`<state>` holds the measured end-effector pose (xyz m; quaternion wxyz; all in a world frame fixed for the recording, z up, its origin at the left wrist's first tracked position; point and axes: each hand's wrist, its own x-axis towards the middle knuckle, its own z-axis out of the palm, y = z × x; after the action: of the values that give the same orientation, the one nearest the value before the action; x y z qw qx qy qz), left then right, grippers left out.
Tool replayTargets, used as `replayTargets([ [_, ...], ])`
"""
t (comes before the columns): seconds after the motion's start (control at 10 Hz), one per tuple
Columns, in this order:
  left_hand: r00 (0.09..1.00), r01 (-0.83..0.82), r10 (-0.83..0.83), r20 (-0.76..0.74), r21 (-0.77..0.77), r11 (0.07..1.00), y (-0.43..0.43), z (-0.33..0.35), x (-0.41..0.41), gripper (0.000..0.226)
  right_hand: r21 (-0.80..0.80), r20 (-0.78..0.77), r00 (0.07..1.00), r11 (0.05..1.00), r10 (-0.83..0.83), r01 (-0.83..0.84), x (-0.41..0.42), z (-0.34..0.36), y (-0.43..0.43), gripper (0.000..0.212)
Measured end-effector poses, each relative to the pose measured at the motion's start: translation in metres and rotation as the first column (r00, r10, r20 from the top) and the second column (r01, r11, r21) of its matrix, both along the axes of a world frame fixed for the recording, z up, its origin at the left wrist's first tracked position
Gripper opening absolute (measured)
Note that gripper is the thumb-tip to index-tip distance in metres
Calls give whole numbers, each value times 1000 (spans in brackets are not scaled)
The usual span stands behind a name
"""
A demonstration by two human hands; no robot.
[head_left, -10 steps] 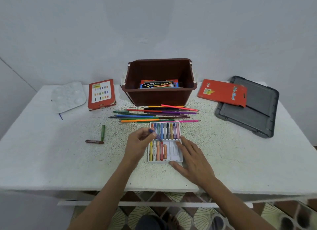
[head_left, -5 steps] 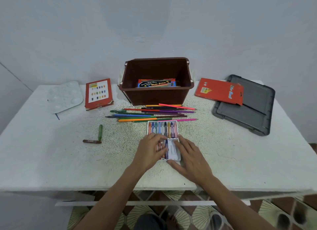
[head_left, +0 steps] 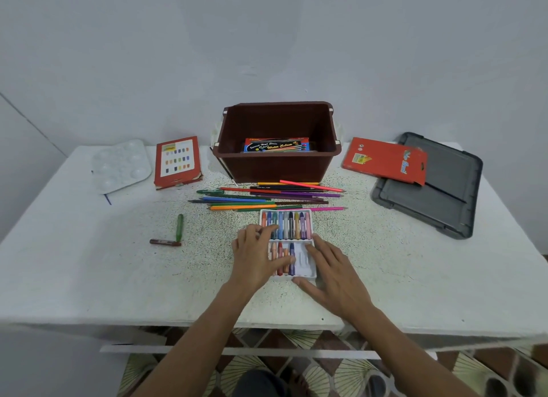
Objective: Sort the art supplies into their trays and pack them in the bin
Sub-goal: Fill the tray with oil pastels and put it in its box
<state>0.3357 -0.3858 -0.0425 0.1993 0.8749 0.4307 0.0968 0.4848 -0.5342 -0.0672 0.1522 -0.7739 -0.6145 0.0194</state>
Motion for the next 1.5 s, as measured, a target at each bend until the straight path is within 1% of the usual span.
replayTargets([
  [0.1, 997, 53, -59, 59, 94, 994, 2, 1, -6, 72, 4, 10, 1000, 1000, 5, -5, 1, 0, 0, 80],
  [0.2, 989, 19, -40, 145, 148, 989, 17, 1, -22, 56, 9, 6, 1000, 1000, 8, -8, 0, 0, 0, 79],
  [0.3, 972, -147, 110, 207, 172, 974, 41, 4, -42, 35, 22, 4, 1000, 1000, 5, -6, 0, 0, 0, 78],
  [0.4, 940, -327, 294, 171, 216, 920, 66, 9, -63, 33, 25, 4, 1000, 1000, 9, -9, 0, -1, -1, 77],
  [0.5, 888, -455, 457, 43, 211, 865, 90, 16, -80, 42, 22, -3, 1000, 1000, 10, -10, 0, -2, -1, 77],
  [0.6, 832, -497, 536, -146, 235, 835, 106, 23, -92, 47, 35, 3, 1000, 999, 15, -15, 0, -2, 0, 75],
  [0.7, 783, -514, 567, -257, 247, 822, 111, 25, -95, 47, 42, 4, 1000, 999, 16, -17, 0, -3, 0, 74],
  [0.8, 778, -507, 565, -275, 257, 823, 113, 21, -96, 38, 36, -6, 1000, 999, 18, -18, 0, -3, 0, 74],
  [0.9, 806, -509, 555, -206, 238, 827, 115, 16, -96, 30, 35, 7, 1000, 999, 18, -18, -1, -2, 0, 74],
  [1.0, 843, -492, 524, -119, 223, 842, 113, 15, -94, 30, 28, 16, 1000, 999, 17, -18, -1, 0, 0, 74],
  [1.1, 887, -461, 461, 24, 124, 879, 104, 19, -89, 36, 20, 12, 1000, 1000, 14, -14, -1, 0, 0, 74],
  [1.2, 888, -411, 408, 212, -32, 911, 89, 27, -77, 35, 12, 9, 1000, 1000, 16, -16, -1, -1, 0, 75],
  [1.3, 862, -310, 352, 365, -172, 935, 69, 37, -62, 34, 3, 2, 1000, 1000, 13, -13, -1, -1, 0, 75],
  [1.4, 810, -241, 366, 459, -307, 920, 50, 42, -46, 33, 7, -12, 1000, 1000, 16, -16, -1, -1, 0, 74],
  [1.5, 768, -168, 380, 515, -411, 896, 32, 45, -31, 31, 5, -24, 1000, 1000, 18, -18, -1, 0, 0, 75],
])
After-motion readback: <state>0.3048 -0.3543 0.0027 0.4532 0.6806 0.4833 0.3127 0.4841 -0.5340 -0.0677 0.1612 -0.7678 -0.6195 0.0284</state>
